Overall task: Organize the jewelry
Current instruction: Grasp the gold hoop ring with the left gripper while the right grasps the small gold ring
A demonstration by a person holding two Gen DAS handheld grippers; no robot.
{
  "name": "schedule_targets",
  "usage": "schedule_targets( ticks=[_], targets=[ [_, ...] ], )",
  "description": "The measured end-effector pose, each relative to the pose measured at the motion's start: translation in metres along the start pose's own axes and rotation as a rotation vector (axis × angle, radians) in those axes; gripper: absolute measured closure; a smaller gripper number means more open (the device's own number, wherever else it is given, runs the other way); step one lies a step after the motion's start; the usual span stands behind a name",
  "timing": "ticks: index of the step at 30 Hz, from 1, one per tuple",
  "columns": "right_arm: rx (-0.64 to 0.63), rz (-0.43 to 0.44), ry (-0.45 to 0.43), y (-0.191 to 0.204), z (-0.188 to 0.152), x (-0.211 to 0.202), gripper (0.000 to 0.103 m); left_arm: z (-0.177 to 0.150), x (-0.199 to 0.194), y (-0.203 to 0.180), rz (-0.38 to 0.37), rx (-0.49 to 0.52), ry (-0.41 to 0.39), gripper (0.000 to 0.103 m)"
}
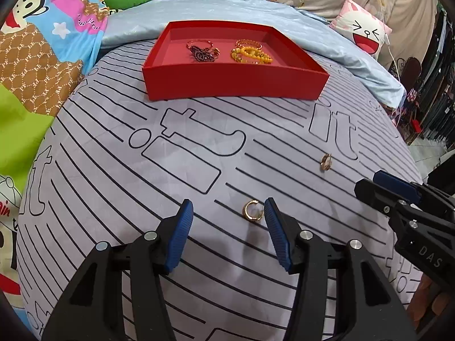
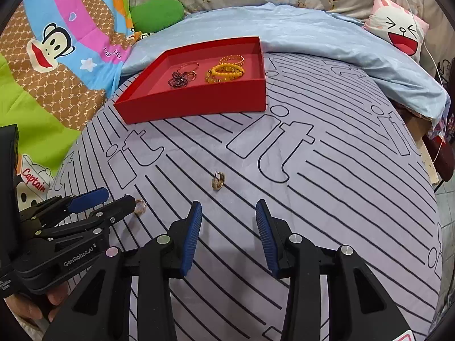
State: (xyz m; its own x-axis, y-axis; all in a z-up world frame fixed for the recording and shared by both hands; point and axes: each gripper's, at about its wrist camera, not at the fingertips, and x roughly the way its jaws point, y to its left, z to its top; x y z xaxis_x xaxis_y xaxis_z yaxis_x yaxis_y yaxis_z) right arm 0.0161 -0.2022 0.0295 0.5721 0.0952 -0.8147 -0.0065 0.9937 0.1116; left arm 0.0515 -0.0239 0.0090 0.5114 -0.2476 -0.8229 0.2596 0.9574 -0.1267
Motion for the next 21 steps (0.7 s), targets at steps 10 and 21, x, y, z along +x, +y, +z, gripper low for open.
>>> schedule_targets(
  ticks=[10,21],
  targets=[
    [0.005,0.002,0.002,-0.001,0.0,0.001,0.064,-0.005,0.007,-0.009,-0.016,0.042,-0.009,0.061],
    [0.009,0.002,0.004,-0.002,-0.001,0.004,0.064,-0.003,0.01,-0.012,-0.018,0.064,-0.015,0.085]
  ],
)
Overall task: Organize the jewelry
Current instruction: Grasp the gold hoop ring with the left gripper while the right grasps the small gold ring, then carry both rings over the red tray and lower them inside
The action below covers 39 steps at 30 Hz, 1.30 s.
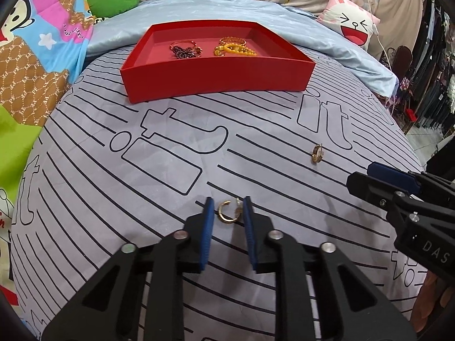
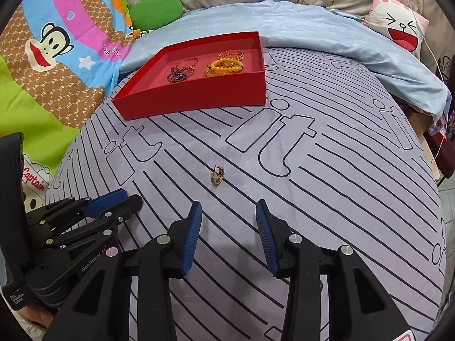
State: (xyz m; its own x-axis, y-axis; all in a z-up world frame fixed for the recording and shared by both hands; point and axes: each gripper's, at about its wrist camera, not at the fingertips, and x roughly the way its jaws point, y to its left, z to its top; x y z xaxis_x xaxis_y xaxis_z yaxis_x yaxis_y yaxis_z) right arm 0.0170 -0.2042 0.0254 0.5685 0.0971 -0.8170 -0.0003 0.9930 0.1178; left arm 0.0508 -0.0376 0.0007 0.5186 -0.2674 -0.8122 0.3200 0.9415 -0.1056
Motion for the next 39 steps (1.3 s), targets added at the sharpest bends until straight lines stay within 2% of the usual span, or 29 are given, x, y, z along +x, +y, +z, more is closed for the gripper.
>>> schedule_targets(
  ticks=[20,27,39],
  targets=[
    [-0.039,0.015,-0.004,0.014,0.021,0.022,0.066,0.001,-0.002,0.013,0.012,-0.044,0.003,0.085],
    [-0.035,0.012,0.013,0.012,0.023,0.031,0.083,0.0,-0.001,0.012,0.013,-0.042,0.002,0.085],
    [-0.028,0.01,0.029,0.01,0.023,0.039,0.098,0.001,0.0,0.012,0.018,-0.037,0.0,0.085]
  ],
)
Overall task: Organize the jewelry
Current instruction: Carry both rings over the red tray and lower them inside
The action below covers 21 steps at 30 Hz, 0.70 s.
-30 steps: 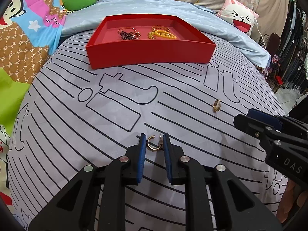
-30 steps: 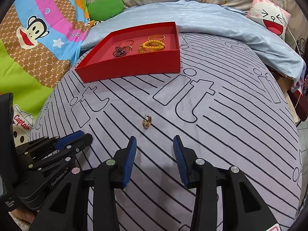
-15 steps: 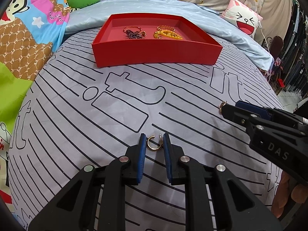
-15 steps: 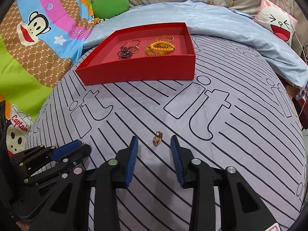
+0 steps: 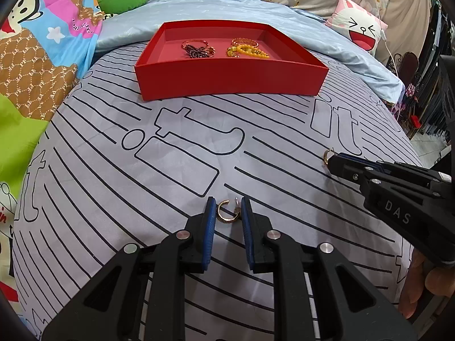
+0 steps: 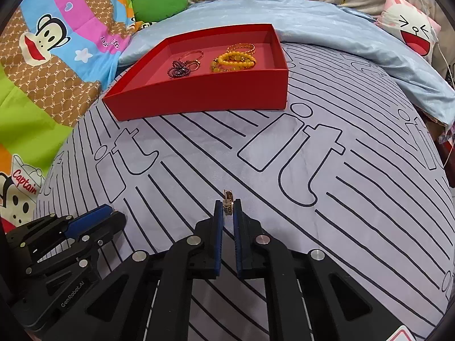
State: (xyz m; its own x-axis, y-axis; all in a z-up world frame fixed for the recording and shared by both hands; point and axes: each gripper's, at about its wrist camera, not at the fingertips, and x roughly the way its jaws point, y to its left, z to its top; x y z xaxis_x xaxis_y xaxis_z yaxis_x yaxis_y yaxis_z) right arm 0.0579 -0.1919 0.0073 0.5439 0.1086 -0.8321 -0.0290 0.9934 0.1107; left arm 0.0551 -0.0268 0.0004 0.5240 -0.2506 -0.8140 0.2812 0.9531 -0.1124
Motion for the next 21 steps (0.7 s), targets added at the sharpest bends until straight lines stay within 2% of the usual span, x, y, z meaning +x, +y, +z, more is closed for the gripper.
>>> schedule_targets(
  ticks=[17,21],
  targets=[
    [0.009,0.026,-0.051,0.002,0.005,-0.024,0.098,0.002,-0.001,0.002,-0.002,-0.022,0.017,0.085],
    [0.001,0.039,-0.075,0.007,0.01,-0.035,0.098,0.008,-0.008,0.002,-0.003,-0.024,0.001,0.085]
  ],
)
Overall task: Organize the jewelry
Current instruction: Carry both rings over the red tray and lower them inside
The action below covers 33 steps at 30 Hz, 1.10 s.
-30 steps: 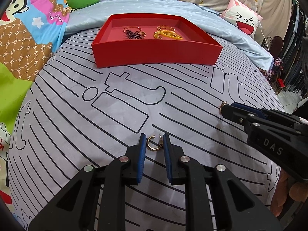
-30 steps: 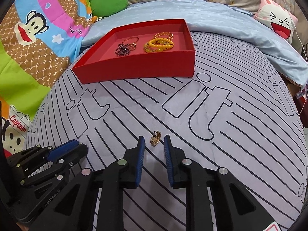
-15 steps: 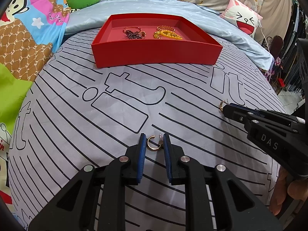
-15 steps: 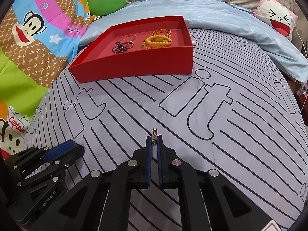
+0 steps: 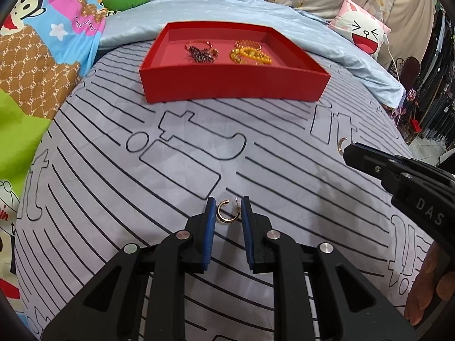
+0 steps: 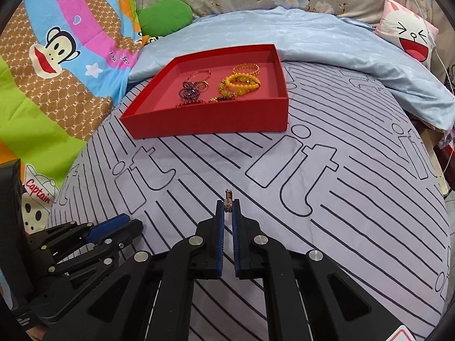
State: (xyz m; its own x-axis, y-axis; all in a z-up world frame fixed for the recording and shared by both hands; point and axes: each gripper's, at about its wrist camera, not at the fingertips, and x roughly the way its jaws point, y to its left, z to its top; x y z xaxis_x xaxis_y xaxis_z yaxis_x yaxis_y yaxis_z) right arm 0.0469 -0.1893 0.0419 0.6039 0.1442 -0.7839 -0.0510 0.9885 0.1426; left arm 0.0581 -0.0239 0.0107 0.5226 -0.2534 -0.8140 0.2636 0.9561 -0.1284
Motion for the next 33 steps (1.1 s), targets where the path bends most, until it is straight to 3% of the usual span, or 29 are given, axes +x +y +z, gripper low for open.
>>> schedule_targets(
  ticks=[20,33],
  targets=[
    [-0.05,0.028,-0.103,0.015,0.047,-0.022,0.098,0.065,-0.024,-0.001,0.018,0.003,-0.112,0.085],
    [-0.071,0.011,-0.161,0.011,0.102,-0.005,0.098,0.128,-0.01,0.002,0.054,0.019,-0.166,0.085]
  ],
)
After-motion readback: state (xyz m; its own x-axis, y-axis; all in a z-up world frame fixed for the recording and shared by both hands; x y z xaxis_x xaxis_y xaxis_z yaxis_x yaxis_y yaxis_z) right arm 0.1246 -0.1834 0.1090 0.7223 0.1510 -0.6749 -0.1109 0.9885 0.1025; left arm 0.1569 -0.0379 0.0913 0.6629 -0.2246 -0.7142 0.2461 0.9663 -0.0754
